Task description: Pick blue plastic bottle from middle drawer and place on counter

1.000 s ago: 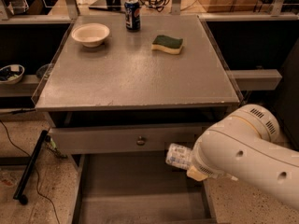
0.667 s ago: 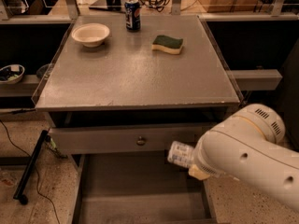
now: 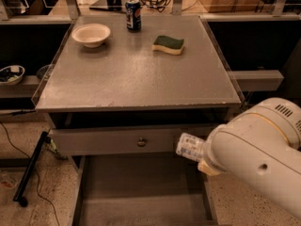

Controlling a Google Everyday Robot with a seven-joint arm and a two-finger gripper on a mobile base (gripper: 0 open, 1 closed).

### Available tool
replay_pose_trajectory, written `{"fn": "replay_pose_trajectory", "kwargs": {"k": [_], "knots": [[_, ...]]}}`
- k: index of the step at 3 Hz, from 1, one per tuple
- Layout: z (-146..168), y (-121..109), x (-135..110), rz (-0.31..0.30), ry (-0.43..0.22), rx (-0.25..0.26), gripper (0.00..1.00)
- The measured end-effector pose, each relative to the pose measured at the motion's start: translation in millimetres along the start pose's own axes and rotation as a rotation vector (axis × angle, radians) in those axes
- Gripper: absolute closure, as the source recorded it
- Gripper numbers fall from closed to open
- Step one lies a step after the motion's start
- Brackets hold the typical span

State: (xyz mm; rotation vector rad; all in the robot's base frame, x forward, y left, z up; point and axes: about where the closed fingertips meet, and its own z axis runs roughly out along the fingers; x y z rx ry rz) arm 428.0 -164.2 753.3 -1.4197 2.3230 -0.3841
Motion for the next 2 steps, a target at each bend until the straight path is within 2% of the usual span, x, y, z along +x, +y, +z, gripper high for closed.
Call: {"fn": "replay_pose_trajectory", "kwargs": {"k": [1, 2], "knots": [[-16, -9, -3, -0.007, -0.001, 0.038, 1.0], [-32, -34, -24, -0.01, -0.001, 0.112, 1.0]]}}
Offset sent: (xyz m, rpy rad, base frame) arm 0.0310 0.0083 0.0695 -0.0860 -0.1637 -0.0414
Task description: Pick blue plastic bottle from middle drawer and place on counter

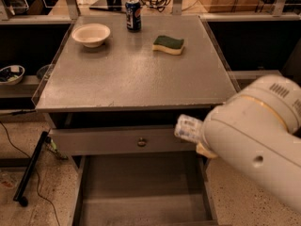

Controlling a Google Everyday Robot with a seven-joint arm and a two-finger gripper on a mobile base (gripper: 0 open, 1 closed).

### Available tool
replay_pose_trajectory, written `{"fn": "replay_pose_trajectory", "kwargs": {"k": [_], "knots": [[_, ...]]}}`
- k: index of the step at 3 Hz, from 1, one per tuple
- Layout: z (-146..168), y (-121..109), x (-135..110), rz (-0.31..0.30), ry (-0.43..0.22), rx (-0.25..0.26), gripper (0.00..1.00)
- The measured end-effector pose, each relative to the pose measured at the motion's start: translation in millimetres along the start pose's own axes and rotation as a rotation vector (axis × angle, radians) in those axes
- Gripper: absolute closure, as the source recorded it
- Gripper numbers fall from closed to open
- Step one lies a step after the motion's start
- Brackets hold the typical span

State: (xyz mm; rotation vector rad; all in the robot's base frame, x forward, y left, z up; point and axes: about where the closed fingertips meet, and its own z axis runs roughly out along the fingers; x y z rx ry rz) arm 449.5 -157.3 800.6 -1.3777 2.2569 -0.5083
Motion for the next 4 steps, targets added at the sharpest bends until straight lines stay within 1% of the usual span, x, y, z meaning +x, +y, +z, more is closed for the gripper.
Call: {"fn": "replay_pose_trajectory", "kwargs": {"k": [1, 2, 3, 4], "knots": [[-16, -30, -22, 0.002, -0.031, 0.054, 1.0], [-18, -33, -20, 0.009, -0.034, 0.061, 1.0], [-22, -35, -4, 0.032, -0.03, 0.079, 1.0], [-44, -56, 4, 0.026, -0.037, 0.143, 1.0]]}}
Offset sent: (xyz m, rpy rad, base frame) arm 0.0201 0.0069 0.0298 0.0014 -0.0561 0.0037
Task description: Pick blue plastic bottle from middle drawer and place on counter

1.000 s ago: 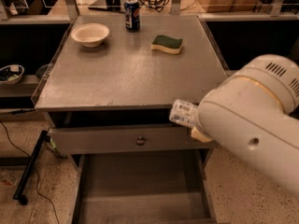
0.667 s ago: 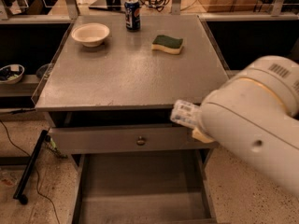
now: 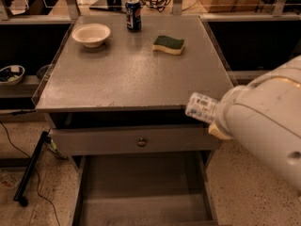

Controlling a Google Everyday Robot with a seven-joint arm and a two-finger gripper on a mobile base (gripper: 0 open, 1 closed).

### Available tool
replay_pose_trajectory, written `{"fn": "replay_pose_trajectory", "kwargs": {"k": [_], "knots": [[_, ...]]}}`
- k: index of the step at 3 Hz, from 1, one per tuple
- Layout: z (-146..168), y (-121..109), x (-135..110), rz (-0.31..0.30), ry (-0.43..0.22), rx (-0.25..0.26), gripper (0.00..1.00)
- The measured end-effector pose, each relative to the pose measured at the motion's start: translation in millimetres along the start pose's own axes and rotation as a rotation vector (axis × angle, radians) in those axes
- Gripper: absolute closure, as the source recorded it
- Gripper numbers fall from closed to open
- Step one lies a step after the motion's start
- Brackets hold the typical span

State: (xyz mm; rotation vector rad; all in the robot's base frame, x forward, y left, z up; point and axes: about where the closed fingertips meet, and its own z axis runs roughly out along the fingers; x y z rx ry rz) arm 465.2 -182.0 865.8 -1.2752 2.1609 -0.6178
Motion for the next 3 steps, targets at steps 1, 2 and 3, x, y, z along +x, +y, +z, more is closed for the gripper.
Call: {"fn": "replay_pose_trajectory", "kwargs": {"k": [1, 2, 3], "knots": [[2, -19, -5, -0.018, -0.018, 0.03, 1.0], [3, -21, -6, -0.015, -0.022, 0.031, 1.0], [5, -30, -6, -0.007, -0.036, 0.036, 1.0]]}}
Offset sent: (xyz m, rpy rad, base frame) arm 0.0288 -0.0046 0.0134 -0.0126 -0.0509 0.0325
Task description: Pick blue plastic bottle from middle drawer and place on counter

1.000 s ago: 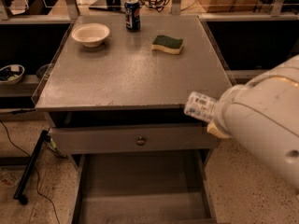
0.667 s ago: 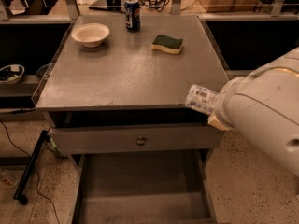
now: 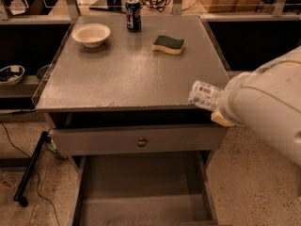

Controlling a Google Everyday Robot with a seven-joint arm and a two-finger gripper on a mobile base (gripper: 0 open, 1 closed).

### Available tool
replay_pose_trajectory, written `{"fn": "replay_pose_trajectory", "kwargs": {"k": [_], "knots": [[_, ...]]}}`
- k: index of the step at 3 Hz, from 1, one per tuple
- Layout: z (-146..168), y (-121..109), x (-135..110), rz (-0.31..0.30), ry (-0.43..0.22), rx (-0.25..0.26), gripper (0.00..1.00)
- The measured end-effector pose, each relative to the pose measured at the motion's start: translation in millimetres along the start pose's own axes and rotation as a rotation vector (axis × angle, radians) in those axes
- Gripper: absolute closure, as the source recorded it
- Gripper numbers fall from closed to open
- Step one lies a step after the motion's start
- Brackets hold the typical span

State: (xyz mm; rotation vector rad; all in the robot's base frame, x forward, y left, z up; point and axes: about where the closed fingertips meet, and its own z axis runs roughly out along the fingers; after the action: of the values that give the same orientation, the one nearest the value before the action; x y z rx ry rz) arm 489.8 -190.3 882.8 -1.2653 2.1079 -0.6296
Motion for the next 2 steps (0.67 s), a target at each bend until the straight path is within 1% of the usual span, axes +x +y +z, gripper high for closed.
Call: {"fn": "replay_pose_trajectory", "kwargs": {"k": [1, 2], "knots": [[11, -14, -23, -0.007, -0.046, -0.011, 1.0], [17, -18, -39, -0.024, -0.076, -0.019, 1.0]]}}
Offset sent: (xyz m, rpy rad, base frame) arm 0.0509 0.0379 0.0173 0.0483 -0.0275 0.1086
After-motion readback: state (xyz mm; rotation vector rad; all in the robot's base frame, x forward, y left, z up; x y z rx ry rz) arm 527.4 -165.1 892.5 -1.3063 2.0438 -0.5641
